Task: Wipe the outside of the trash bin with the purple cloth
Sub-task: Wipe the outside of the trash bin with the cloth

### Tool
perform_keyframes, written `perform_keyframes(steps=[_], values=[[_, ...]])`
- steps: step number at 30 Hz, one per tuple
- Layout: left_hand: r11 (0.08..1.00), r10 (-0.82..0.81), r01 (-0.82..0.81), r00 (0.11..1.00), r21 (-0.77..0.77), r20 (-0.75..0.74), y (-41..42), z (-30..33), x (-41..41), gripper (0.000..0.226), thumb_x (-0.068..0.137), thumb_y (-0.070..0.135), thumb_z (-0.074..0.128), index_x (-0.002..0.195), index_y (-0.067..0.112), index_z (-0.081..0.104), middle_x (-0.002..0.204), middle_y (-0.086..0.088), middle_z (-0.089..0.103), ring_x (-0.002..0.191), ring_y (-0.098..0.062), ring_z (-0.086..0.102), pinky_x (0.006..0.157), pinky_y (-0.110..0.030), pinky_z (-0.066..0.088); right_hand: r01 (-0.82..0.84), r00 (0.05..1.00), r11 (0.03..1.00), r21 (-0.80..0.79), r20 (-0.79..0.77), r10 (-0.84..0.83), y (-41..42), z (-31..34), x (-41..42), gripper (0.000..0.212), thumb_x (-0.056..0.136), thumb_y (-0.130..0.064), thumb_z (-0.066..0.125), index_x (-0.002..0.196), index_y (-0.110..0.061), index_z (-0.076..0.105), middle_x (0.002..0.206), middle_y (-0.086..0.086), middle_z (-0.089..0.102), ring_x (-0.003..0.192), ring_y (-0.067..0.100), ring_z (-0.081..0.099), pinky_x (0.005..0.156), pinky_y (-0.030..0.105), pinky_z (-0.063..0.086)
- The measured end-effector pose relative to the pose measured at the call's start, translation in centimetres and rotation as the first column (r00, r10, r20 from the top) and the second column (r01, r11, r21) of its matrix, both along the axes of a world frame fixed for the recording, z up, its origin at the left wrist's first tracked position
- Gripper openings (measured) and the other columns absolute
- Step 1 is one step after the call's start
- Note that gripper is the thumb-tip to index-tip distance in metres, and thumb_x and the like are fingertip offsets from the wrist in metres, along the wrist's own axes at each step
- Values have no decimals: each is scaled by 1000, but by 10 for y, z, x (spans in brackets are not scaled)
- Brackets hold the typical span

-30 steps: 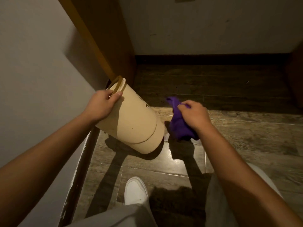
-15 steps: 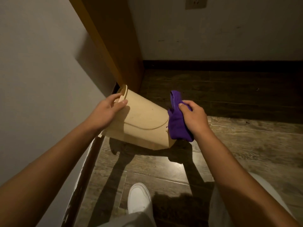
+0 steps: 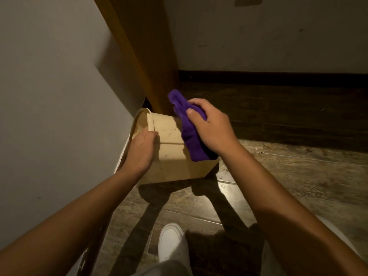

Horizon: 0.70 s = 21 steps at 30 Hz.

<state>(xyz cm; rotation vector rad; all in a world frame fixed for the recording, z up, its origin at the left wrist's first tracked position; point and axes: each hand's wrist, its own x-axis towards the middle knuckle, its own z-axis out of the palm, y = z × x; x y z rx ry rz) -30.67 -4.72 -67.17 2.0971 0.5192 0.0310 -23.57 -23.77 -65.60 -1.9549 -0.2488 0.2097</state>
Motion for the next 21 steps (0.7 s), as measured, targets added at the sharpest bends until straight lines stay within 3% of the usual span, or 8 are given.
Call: perform_keyframes(steps=[3, 5, 7, 9, 13, 15, 18, 21], values=[[989, -98, 104, 993, 101, -62, 5, 8, 7, 26, 105, 30, 34, 90, 32, 55, 94, 12, 56, 86, -6, 53, 65, -23, 38, 16, 998, 999, -42, 59, -14, 17, -1, -6, 39, 107, -41, 50, 143, -29, 55, 127, -4, 65, 106, 12, 62, 86, 31, 53], [977, -161, 175, 981, 125, -112, 8, 12, 9, 27, 107, 37, 31, 99, 34, 57, 98, 18, 53, 88, -1, 51, 70, -18, 37, 36, 996, 997, -69, 87, -30, 22, -4, -9, 40, 107, -41, 49, 145, -30, 53, 133, -1, 61, 108, 11, 58, 84, 25, 47], [986, -164, 166, 983, 19, -79, 4, 13, 8, 39, 105, 53, 25, 117, 36, 58, 109, 20, 54, 97, 2, 52, 81, -19, 36, 19, 995, 995, -98, 98, -9, 28, -8, -14, 42, 107, -42, 49, 147, -31, 51, 137, 1, 58, 108, 9, 53, 78, 17, 39], [988, -133, 133, 991, -80, 9, -5, 15, 11, 45, 104, 59, 21, 122, 38, 57, 118, 16, 60, 102, 3, 56, 86, -21, 38, -12, 994, 992, -123, 103, 24, 34, -12, -20, 43, 107, -43, 49, 148, -32, 50, 139, 2, 56, 109, 8, 51, 77, 17, 36], [987, -130, 134, 990, -83, 52, -8, 23, 22, 38, 105, 52, 30, 102, 39, 66, 99, 12, 71, 87, 8, 63, 76, -24, 44, 83, 985, 993, -84, 159, -69, 40, -11, -27, 40, 108, -39, 49, 145, -28, 56, 137, 1, 60, 117, 17, 59, 88, 30, 48], [982, -173, 177, 982, -58, 80, -7, 22, 22, 35, 106, 49, 31, 102, 44, 65, 97, 21, 72, 91, 13, 62, 77, -15, 45, 170, 961, 984, -61, 230, -152, 42, -8, -27, 37, 108, -36, 48, 142, -26, 60, 133, 0, 65, 118, 19, 58, 93, 40, 51], [984, -170, 177, 967, -21, 191, -13, 19, 22, 32, 109, 40, 29, 114, 46, 60, 100, 26, 68, 99, 17, 60, 77, -1, 41, 197, 952, 976, -97, 255, -167, 58, -8, -32, 40, 108, -39, 45, 143, -29, 59, 137, 1, 65, 127, 24, 51, 102, 49, 45], [989, -148, 135, 949, 68, 278, -15, 13, 23, 35, 110, 26, 33, 108, 24, 67, 91, 10, 71, 83, 3, 66, 69, -15, 48, 202, 967, 972, -122, 181, -178, 76, -16, -46, 47, 109, -44, 36, 154, -36, 46, 154, 1, 53, 147, 27, 36, 116, 54, 32]])
